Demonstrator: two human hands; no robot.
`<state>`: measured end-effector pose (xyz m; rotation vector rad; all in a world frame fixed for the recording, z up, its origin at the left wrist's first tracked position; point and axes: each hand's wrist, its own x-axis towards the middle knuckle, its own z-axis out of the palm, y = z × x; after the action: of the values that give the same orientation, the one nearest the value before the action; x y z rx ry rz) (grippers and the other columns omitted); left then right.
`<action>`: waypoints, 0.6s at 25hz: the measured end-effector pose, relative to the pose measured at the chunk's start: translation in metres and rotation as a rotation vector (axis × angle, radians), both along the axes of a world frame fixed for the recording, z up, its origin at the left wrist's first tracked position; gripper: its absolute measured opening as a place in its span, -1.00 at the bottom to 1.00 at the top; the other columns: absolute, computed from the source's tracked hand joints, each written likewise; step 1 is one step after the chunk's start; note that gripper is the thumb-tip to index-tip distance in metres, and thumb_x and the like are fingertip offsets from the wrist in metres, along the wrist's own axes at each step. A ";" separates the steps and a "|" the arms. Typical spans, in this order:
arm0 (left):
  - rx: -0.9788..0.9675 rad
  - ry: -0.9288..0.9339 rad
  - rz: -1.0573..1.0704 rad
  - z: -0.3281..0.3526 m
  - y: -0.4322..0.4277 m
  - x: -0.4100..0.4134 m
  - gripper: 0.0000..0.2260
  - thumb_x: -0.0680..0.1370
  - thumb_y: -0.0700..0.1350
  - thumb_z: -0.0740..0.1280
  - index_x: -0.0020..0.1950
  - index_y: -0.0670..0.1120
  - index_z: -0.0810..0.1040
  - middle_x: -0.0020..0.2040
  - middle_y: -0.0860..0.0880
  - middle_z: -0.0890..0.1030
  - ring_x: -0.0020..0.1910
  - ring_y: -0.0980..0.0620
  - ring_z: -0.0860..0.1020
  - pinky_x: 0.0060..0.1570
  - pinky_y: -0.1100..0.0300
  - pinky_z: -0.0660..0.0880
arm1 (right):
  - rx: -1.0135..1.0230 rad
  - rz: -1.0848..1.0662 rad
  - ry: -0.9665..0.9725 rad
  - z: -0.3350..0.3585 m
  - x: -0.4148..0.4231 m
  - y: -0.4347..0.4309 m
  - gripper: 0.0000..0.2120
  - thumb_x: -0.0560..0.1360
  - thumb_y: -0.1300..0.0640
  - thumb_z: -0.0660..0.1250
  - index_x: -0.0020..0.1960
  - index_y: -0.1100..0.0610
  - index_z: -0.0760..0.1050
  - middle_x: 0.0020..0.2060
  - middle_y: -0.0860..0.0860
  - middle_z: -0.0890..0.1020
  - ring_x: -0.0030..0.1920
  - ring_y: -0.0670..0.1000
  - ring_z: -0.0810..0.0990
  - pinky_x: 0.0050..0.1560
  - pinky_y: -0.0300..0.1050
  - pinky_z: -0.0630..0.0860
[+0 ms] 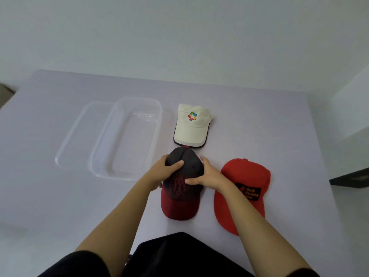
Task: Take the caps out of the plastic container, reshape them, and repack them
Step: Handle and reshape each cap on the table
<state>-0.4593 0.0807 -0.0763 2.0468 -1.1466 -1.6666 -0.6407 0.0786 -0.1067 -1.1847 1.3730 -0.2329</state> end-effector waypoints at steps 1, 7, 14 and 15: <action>0.043 0.087 0.032 -0.003 0.001 0.003 -0.41 0.47 0.16 0.38 0.40 -0.04 0.29 0.35 -0.06 0.44 0.17 -0.09 0.47 -0.03 -0.10 0.45 | 0.037 -0.004 -0.029 -0.006 0.002 -0.001 0.00 0.22 0.08 0.60 0.49 0.10 0.08 0.39 0.07 0.41 0.33 0.07 0.43 0.35 0.06 0.38; 0.174 0.211 0.001 -0.003 -0.006 0.021 -0.59 0.46 -0.01 0.45 0.24 -0.14 0.50 0.10 -0.08 0.61 0.06 -0.10 0.58 -0.12 -0.10 0.55 | 0.162 -0.016 -0.161 -0.024 0.010 -0.001 -0.37 0.27 0.20 0.57 0.29 0.14 0.43 0.14 0.08 0.62 0.16 0.07 0.59 0.24 0.04 0.49; 0.172 0.284 -0.169 0.017 -0.007 0.032 -0.60 0.50 -0.07 0.40 0.29 -0.22 0.50 0.11 -0.13 0.62 0.01 -0.09 0.60 -0.12 -0.07 0.57 | 0.109 0.001 -0.191 -0.001 0.013 0.017 -0.51 0.33 0.18 0.53 0.24 0.10 0.51 0.10 0.02 0.64 0.13 0.04 0.60 0.23 0.01 0.50; 0.145 0.300 -0.195 0.024 -0.007 0.037 -0.60 0.50 -0.06 0.40 0.29 -0.19 0.50 0.13 -0.13 0.62 0.04 -0.11 0.60 -0.03 -0.14 0.56 | 0.087 -0.020 -0.222 0.007 0.015 0.021 -0.50 0.34 0.16 0.52 0.25 0.09 0.50 0.12 0.02 0.64 0.14 0.04 0.60 0.24 0.03 0.50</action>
<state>-0.4226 0.0738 -0.0518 1.7263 -1.1807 -2.1209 -0.6254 0.0994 -0.1001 -1.0407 1.1889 -0.3065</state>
